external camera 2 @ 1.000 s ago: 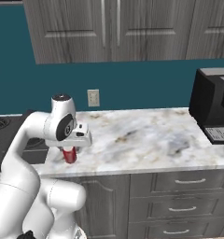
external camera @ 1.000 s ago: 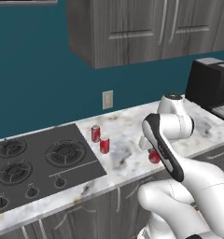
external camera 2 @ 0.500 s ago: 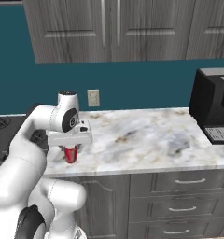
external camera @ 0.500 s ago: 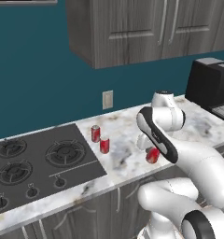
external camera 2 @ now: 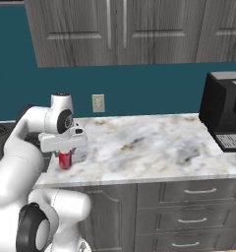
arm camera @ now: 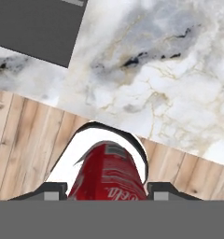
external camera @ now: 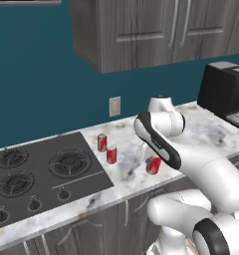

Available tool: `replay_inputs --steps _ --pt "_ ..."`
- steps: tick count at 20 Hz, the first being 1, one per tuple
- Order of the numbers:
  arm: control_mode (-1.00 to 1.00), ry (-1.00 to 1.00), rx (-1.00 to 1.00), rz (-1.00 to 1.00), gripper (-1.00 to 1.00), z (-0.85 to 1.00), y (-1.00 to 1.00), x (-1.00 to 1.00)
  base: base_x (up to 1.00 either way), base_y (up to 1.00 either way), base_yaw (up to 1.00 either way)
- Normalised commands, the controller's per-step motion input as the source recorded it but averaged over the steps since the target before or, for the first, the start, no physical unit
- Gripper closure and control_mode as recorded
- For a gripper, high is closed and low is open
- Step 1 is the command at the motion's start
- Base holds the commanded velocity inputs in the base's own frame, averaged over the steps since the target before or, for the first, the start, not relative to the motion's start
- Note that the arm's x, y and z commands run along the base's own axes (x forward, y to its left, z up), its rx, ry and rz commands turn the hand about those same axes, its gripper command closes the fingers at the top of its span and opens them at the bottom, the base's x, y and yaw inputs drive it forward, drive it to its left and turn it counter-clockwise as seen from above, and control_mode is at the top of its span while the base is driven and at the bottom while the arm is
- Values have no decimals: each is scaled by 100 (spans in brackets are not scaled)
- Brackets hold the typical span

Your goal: Four empty soda cans are scattered around the kitchen. Gather all the cans and cluster them next to the stove for recycling.

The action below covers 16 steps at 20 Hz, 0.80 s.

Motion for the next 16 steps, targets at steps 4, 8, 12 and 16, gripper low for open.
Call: replay_inputs --steps 4,8,12,16 --pt "-100 0 0 8 100 0 34 1 0 0 0" --pt "-100 0 0 3 100 0 22 9 0 0 0" --pt "-100 0 0 1 100 0 19 28 0 0 0" --pt "-100 0 0 0 100 0 28 40 0 0 0"
